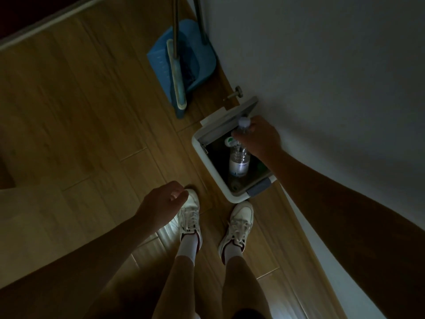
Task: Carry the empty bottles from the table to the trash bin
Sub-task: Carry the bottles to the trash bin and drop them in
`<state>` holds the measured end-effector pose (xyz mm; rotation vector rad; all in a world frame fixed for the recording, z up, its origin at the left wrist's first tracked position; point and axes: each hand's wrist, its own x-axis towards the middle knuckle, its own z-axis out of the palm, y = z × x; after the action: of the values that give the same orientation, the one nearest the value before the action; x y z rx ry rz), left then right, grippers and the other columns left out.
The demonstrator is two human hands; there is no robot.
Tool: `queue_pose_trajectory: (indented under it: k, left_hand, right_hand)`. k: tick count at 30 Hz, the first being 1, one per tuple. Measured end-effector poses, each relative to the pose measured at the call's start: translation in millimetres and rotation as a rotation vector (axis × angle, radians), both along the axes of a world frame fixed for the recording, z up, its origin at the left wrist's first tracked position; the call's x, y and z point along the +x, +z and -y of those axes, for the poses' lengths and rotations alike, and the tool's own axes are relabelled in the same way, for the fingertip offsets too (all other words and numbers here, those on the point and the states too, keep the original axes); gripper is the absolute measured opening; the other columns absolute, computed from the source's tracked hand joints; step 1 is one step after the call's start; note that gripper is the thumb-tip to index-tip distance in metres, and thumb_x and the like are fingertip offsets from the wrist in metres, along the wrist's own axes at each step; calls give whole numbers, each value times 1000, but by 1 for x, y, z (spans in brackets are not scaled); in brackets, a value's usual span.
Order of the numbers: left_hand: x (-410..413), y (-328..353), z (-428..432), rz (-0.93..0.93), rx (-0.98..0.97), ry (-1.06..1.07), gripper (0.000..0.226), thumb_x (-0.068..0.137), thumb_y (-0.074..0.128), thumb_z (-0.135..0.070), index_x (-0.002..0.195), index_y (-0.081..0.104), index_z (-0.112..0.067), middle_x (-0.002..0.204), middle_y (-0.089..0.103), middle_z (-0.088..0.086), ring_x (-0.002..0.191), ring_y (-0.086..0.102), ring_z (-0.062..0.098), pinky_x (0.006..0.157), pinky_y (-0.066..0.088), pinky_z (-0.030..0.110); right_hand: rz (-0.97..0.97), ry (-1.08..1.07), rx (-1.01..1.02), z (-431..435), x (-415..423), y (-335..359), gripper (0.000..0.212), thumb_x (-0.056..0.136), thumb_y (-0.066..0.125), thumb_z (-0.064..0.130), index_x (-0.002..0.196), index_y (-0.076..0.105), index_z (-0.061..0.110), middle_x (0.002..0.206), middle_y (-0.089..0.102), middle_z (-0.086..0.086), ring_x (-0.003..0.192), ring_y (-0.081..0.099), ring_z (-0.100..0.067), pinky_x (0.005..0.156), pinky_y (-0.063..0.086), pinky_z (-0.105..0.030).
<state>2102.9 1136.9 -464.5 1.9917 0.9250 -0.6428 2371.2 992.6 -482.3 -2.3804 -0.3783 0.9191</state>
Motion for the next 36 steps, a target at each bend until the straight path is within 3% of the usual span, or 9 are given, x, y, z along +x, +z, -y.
queue_pose_trajectory:
  k: [4, 6, 9, 11, 17, 20, 26, 31, 36]
  left_hand:
    - [-13, -2, 7, 3, 2, 37, 16, 95, 59, -38, 98, 68, -24, 91, 70, -13, 85, 64, -2, 66, 43, 13]
    - [-18, 1, 9, -2, -9, 42, 18, 95, 59, -37, 100, 69, -22, 91, 70, -12, 85, 64, -1, 66, 43, 15]
    - [-22, 5, 11, -37, -11, 34, 21, 95, 59, -40, 102, 68, -22, 94, 71, -9, 87, 67, 7, 70, 50, 22]
    - [-22, 7, 11, -58, -14, 32, 22, 95, 58, -43, 103, 67, -24, 95, 71, -9, 89, 67, 10, 76, 55, 29]
    - [-15, 4, 10, -46, -2, 15, 19, 94, 58, -41, 98, 66, -24, 91, 69, -10, 88, 66, 12, 75, 51, 29]
    - [-16, -4, 8, -46, -1, -11, 22, 94, 58, -42, 99, 67, -23, 90, 69, -10, 88, 67, 11, 75, 51, 28]
    - [-24, -3, 5, -40, 2, -17, 20, 95, 58, -39, 99, 67, -22, 89, 68, -13, 87, 65, 8, 72, 47, 23]
    - [-30, -1, 0, -94, 8, -24, 20, 94, 57, -43, 98, 66, -26, 91, 68, -12, 90, 66, 12, 74, 48, 28]
    - [-23, -14, -1, -70, 10, -4, 22, 94, 57, -42, 100, 67, -23, 92, 69, -12, 86, 64, 6, 71, 46, 23]
  right_hand:
    - [108, -70, -52, -10, -8, -7, 32, 83, 61, 47, 90, 63, 16, 81, 66, 1, 76, 65, -17, 64, 46, -28]
    - [136, -111, -20, -2, -13, 4, 30, 84, 62, 44, 91, 63, 15, 82, 67, 0, 76, 65, -16, 66, 49, -29]
    - [108, -227, 123, 24, -21, 31, 27, 84, 71, 36, 101, 63, 16, 90, 67, 7, 79, 62, -5, 66, 46, -19]
    - [83, -255, 173, 39, -27, 43, 30, 85, 73, 34, 106, 62, 16, 96, 67, 5, 85, 63, -8, 71, 48, -20]
    - [25, -60, 26, 51, -56, 34, 31, 86, 71, 27, 113, 60, 17, 97, 59, 9, 84, 55, -6, 64, 35, -12]
    - [33, 0, -34, 54, -73, 18, 27, 88, 68, 28, 112, 61, 16, 97, 60, 6, 90, 57, -12, 72, 38, -19]
    - [9, -53, 2, 40, -72, 17, 37, 90, 67, 36, 121, 62, 17, 103, 54, 10, 98, 49, -6, 85, 35, -23]
    - [-90, 44, 17, 50, -75, 15, 36, 96, 58, 35, 125, 66, 14, 121, 69, -7, 112, 64, -20, 96, 48, -30]
    - [-102, 118, -50, 63, -80, -10, 32, 97, 57, 32, 121, 70, 15, 118, 72, -7, 105, 68, -17, 87, 51, -25]
